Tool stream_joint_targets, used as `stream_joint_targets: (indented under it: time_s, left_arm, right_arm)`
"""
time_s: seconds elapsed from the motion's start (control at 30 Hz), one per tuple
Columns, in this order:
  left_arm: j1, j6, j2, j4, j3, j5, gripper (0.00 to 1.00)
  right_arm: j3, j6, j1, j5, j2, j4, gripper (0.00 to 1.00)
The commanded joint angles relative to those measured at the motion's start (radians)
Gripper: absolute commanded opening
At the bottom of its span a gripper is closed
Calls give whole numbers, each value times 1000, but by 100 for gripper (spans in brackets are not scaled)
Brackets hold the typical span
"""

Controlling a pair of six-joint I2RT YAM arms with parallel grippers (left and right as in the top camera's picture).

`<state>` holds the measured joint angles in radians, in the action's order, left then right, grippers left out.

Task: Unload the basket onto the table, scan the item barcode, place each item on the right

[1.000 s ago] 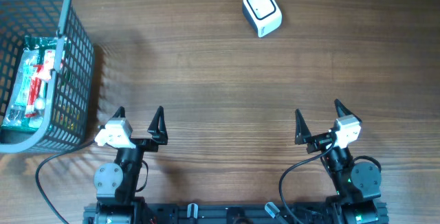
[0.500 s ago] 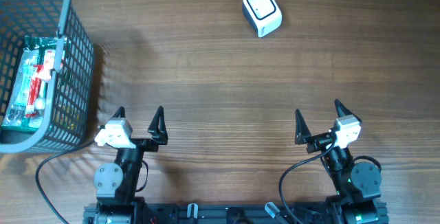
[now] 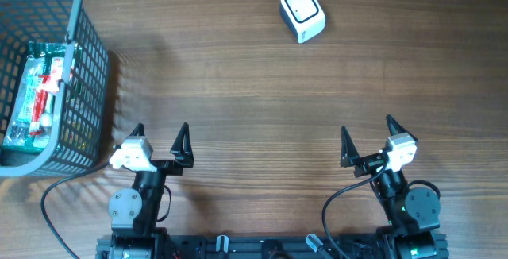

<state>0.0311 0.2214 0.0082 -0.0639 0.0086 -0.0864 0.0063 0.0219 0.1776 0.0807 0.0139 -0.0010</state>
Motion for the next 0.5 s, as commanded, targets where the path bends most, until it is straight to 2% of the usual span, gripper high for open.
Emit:
stream_joint_targets:
  time_s: [0.0, 0.2, 0.47]
  left_arm:
    - [5, -16, 1, -8, -3, 9, 100]
    - [5, -16, 1, -6, -3, 9, 100]
    - [5, -9, 1, 86, -3, -6, 100]
  right_arm:
    - [-1, 6, -5, -13, 2, 3, 100]
    - [-1, 6, -5, -13, 2, 2, 100]
    - [-1, 6, -5, -13, 2, 2, 100]
